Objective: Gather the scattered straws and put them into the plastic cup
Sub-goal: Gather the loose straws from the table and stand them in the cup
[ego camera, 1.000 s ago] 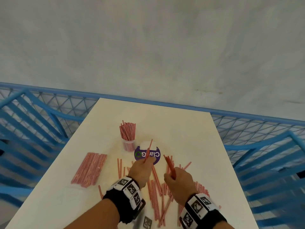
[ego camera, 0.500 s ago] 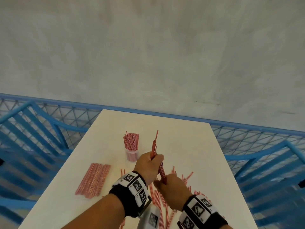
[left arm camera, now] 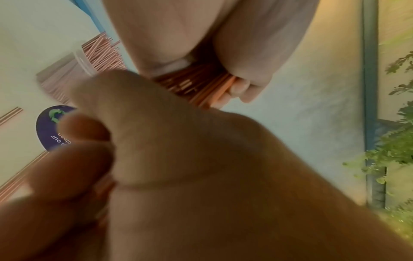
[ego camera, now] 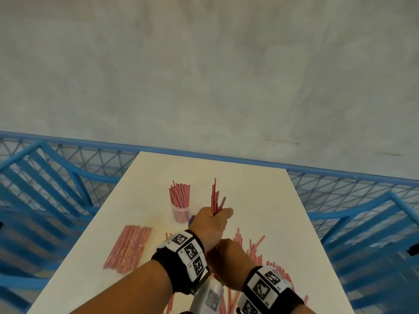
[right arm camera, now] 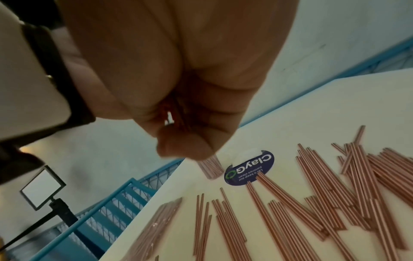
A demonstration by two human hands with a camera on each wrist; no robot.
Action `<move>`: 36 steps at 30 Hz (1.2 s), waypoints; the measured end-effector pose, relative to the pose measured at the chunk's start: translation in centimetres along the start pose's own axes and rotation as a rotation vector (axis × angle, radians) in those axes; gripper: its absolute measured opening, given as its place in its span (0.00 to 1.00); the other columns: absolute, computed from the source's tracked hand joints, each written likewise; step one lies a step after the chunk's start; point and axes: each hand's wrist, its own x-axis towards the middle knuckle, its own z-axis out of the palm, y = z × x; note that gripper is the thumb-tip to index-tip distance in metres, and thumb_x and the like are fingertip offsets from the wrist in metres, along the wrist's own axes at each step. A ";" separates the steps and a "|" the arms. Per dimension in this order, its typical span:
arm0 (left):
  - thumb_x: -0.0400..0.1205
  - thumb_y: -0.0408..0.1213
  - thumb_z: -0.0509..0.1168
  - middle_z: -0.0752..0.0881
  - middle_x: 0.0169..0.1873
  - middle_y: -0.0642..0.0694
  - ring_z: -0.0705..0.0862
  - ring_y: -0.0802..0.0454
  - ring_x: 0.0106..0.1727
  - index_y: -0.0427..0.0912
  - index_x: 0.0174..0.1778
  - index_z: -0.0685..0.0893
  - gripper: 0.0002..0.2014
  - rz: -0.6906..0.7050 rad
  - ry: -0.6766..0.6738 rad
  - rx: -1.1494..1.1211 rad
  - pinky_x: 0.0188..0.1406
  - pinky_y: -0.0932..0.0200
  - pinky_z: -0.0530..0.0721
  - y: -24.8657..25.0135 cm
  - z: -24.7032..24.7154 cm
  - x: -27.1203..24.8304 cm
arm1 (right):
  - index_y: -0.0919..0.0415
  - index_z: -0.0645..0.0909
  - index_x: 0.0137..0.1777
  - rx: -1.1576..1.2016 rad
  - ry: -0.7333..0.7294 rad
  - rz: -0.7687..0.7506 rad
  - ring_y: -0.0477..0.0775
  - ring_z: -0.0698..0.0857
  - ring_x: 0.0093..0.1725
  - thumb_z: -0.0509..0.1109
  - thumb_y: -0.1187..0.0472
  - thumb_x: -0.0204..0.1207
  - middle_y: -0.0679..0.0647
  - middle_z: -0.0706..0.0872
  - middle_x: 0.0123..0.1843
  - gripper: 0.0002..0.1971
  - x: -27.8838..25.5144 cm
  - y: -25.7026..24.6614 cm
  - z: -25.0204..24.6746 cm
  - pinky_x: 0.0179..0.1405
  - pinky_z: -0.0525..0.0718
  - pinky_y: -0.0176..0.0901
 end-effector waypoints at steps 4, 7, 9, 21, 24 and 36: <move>0.82 0.46 0.61 0.86 0.22 0.40 0.86 0.50 0.25 0.38 0.20 0.81 0.26 0.063 -0.032 0.027 0.41 0.54 0.89 0.4 -0.8 -0.7 | 0.54 0.73 0.33 -0.157 -0.192 -0.048 0.39 0.75 0.26 0.64 0.47 0.79 0.43 0.75 0.30 0.15 -0.6 1.0 0.3 0.32 0.73 0.31; 0.84 0.48 0.60 0.83 0.19 0.40 0.81 0.52 0.20 0.37 0.26 0.80 0.24 0.106 -0.051 0.105 0.31 0.59 0.87 0.3 -2.3 -0.9 | 0.58 0.82 0.37 -0.280 -0.289 -0.004 0.46 0.80 0.35 0.65 0.44 0.76 0.47 0.82 0.35 0.18 -1.0 2.6 -1.4 0.43 0.83 0.42; 0.83 0.49 0.62 0.74 0.17 0.47 0.73 0.53 0.17 0.41 0.26 0.74 0.21 0.138 -0.043 0.199 0.22 0.61 0.78 -0.2 -3.1 -0.7 | 0.57 0.85 0.38 -0.259 -0.096 -0.034 0.50 0.85 0.41 0.60 0.49 0.79 0.49 0.87 0.38 0.17 -1.1 2.8 -3.9 0.46 0.81 0.43; 0.83 0.47 0.56 0.88 0.37 0.43 0.83 0.46 0.36 0.43 0.40 0.83 0.15 0.403 -0.124 0.987 0.45 0.52 0.86 -0.1 -1.7 -1.8 | 0.46 0.67 0.75 0.277 0.340 -0.234 0.39 0.68 0.75 0.45 0.37 0.77 0.41 0.72 0.76 0.30 -0.6 -3.8 -4.8 0.78 0.67 0.48; 0.83 0.47 0.56 0.86 0.35 0.43 0.81 0.47 0.34 0.43 0.40 0.82 0.15 0.388 -0.119 0.979 0.43 0.54 0.84 -0.3 -2.0 -1.8 | 0.38 0.63 0.75 0.282 0.293 -0.186 0.41 0.61 0.80 0.42 0.31 0.74 0.38 0.67 0.79 0.31 0.0 -2.8 -4.7 0.81 0.61 0.55; 0.85 0.48 0.56 0.82 0.31 0.40 0.81 0.43 0.35 0.39 0.34 0.77 0.19 0.398 -0.131 0.891 0.37 0.57 0.77 -1.6 -2.4 -0.9 | 0.45 0.55 0.81 0.196 0.232 -0.102 0.39 0.48 0.83 0.44 0.43 0.84 0.42 0.56 0.84 0.26 -0.5 -1.5 -6.3 0.84 0.43 0.50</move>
